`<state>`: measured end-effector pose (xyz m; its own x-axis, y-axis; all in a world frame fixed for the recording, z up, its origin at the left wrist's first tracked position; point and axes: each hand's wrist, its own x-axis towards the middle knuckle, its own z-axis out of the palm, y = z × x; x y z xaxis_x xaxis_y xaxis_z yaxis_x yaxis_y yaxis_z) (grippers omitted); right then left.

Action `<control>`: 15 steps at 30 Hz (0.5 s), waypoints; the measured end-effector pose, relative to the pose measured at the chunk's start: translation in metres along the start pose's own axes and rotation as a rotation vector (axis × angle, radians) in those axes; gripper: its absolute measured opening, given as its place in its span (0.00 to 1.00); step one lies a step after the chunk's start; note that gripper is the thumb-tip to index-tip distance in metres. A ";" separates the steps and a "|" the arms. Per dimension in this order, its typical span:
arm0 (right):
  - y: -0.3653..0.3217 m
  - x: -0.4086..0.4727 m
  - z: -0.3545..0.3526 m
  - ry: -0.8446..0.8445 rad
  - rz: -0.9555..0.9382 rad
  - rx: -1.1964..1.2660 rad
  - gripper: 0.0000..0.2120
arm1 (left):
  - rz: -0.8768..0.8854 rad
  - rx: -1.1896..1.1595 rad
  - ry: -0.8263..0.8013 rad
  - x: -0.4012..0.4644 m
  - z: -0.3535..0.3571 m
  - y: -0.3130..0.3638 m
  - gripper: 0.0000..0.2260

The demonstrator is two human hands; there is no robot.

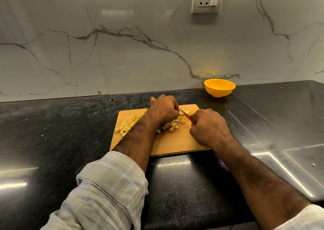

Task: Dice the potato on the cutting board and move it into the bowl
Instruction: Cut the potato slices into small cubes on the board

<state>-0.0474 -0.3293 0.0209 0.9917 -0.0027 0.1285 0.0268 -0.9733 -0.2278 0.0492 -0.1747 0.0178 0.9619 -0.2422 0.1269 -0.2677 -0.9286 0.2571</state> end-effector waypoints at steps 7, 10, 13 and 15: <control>-0.009 0.011 0.002 -0.018 -0.012 -0.017 0.17 | -0.019 -0.006 -0.033 0.002 0.000 -0.003 0.05; -0.003 0.007 0.004 0.088 -0.051 0.008 0.16 | -0.034 -0.028 -0.037 0.002 -0.001 -0.003 0.06; 0.002 0.000 0.003 0.155 -0.059 0.037 0.17 | -0.054 -0.047 -0.022 0.001 -0.001 -0.006 0.07; 0.000 -0.002 0.003 0.091 -0.046 0.022 0.18 | -0.057 -0.052 -0.018 0.001 -0.001 -0.006 0.07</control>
<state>-0.0487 -0.3290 0.0174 0.9739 0.0202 0.2259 0.0758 -0.9678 -0.2402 0.0521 -0.1691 0.0173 0.9765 -0.1946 0.0931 -0.2142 -0.9252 0.3131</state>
